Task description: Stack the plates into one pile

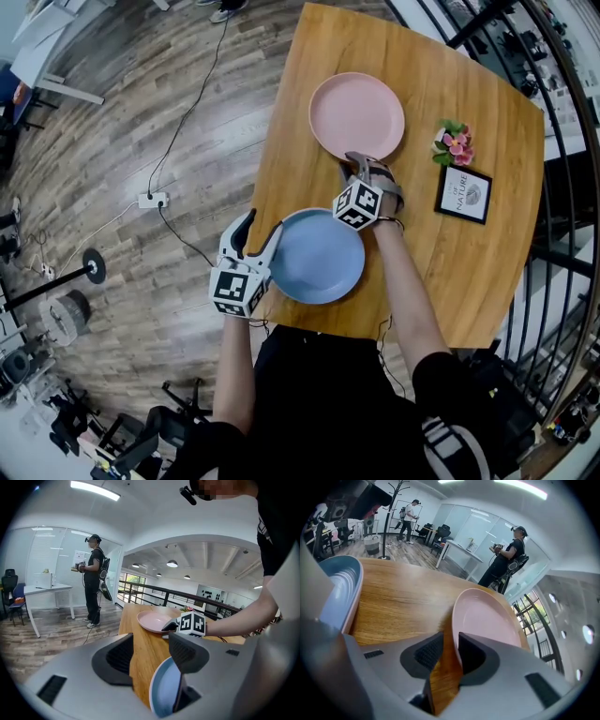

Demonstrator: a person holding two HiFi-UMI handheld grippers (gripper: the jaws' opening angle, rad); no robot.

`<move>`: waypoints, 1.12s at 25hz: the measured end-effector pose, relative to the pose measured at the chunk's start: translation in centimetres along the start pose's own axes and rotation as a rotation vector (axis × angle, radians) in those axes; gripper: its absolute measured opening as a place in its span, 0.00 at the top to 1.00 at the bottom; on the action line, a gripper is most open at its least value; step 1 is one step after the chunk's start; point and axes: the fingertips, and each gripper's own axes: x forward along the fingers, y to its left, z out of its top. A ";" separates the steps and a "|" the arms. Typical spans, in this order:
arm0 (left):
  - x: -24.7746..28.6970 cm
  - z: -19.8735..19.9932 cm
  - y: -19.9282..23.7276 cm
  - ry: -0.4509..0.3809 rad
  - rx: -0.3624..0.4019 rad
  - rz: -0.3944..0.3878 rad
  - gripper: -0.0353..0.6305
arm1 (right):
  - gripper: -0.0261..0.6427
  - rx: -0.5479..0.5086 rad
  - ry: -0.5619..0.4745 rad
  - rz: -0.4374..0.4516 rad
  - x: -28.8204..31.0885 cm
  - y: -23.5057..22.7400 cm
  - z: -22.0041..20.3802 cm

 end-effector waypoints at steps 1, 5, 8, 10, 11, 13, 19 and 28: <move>0.0 -0.1 0.1 -0.004 0.002 0.001 0.57 | 0.79 -0.005 0.010 0.000 0.2 0.1 -0.2; -0.2 -0.1 0.4 -0.004 0.005 0.006 0.57 | 0.81 -0.017 0.028 -0.016 0.5 -0.2 -0.3; -0.1 -0.2 0.2 -0.001 0.001 0.002 0.57 | 0.88 -0.035 0.033 -0.031 0.6 -0.4 -0.3; -0.1 -0.3 0.0 0.003 -0.002 -0.001 0.57 | 0.89 -0.047 0.036 -0.032 0.6 -0.4 -0.4; -0.1 -0.4 -0.1 0.002 0.000 -0.002 0.57 | 0.90 -0.061 0.038 -0.031 0.6 -0.4 -0.4; 0.0 -0.3 -0.2 -0.003 0.005 -0.004 0.57 | 0.92 -0.098 0.043 -0.035 0.5 -0.3 -0.4; -0.3 -0.3 -0.5 -0.001 0.003 0.000 0.57 | 0.93 -0.150 0.046 -0.039 -0.1 -0.2 -0.2; -1.7 -0.7 -2.1 -0.004 0.001 0.014 0.57 | 0.93 -0.213 0.042 -0.062 -2.4 0.4 -0.4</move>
